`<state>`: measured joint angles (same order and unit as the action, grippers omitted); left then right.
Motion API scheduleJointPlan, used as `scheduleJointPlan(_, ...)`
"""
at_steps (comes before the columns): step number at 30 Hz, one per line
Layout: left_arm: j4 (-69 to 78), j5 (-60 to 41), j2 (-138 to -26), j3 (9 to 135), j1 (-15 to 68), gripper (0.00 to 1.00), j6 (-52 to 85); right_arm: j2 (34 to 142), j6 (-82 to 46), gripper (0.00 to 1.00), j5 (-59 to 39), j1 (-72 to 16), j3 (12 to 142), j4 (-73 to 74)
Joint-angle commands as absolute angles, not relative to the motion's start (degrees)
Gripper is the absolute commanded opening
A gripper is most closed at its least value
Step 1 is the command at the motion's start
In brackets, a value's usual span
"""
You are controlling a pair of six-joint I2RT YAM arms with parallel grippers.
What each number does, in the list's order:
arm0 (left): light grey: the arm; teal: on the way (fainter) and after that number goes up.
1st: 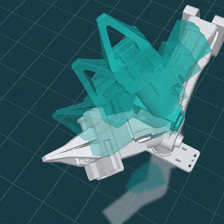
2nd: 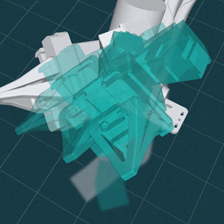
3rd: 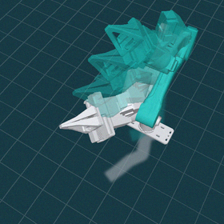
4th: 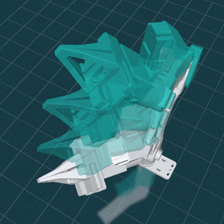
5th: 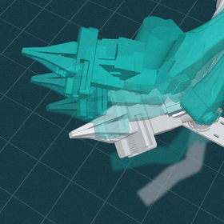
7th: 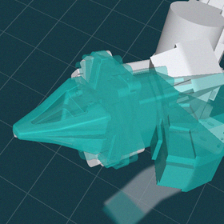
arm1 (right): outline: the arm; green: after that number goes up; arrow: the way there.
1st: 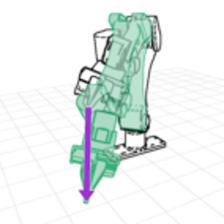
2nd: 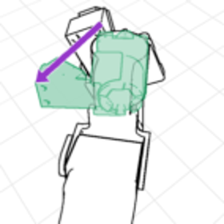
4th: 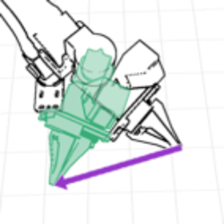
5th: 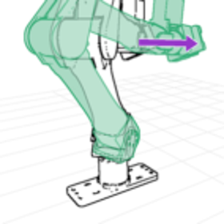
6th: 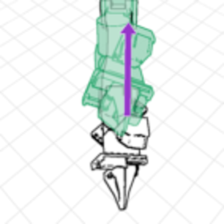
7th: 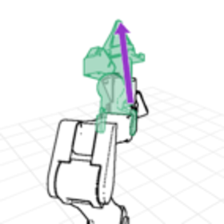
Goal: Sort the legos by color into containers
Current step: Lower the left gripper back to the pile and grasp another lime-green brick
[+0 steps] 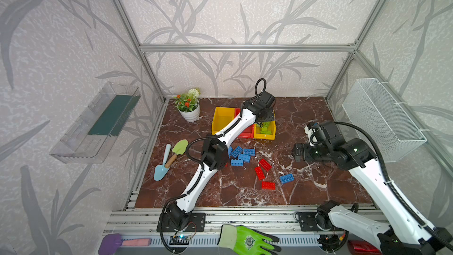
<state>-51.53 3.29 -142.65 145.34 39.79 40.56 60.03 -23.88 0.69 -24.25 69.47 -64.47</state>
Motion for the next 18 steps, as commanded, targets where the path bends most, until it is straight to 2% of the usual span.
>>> scheduleJointPlan(1,-57.1,9.1,-132.1,138.3,38.4,0.74,43.0,62.2,-22.4,0.99,-1.3,-24.1,70.2,-61.1)
scheduleJointPlan(10,-48.6,11.2,-102.4,91.7,32.3,0.81,54.8,67.5,-21.0,0.99,-7.0,-24.5,70.8,-55.3)
scheduleJointPlan(13,-47.7,11.7,-95.4,81.6,31.3,0.82,59.1,69.3,-20.5,0.99,-8.0,-25.0,71.5,-54.7)
scheduleJointPlan(18,-47.2,11.8,-90.4,73.1,30.7,0.82,64.1,71.1,-20.5,0.99,-8.8,-26.3,72.3,-53.9)
